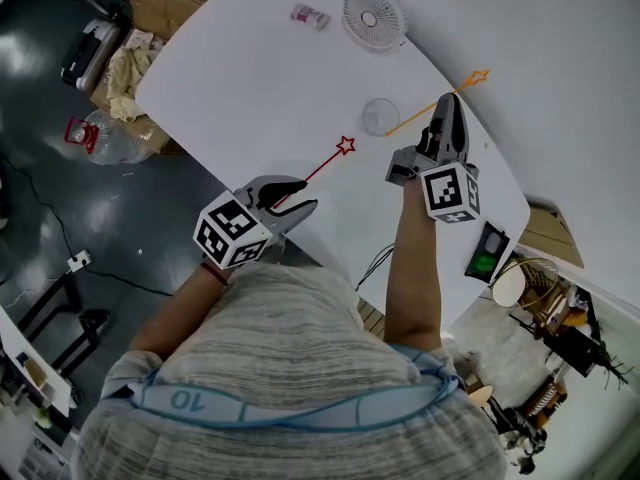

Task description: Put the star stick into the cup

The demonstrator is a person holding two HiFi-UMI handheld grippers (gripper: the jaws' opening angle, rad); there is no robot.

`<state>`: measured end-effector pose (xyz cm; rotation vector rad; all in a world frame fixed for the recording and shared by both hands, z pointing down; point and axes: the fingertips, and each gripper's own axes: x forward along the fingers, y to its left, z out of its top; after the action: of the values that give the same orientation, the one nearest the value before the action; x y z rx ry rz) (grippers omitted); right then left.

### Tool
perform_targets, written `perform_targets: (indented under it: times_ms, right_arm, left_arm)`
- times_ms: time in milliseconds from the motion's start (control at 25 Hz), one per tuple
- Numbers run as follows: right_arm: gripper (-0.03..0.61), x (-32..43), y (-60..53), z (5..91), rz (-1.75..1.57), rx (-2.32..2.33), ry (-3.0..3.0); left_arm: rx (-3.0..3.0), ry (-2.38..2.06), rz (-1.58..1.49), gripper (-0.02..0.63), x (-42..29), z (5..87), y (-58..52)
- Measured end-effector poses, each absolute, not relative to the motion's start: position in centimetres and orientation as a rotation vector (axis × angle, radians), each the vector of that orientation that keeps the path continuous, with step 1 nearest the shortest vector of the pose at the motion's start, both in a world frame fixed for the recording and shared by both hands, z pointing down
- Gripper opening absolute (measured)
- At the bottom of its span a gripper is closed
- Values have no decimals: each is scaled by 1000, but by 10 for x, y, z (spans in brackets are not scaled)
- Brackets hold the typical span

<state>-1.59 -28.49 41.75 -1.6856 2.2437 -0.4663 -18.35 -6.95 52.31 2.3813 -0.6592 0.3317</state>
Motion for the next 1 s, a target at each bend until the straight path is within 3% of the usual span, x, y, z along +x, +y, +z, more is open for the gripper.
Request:
perform_targets:
  times_ms: [1000]
  right_arm:
    - [20, -51, -266, 507, -676, -1826, 2502]
  left_arm:
    - [2375, -706, 249, 141, -195, 518, -76]
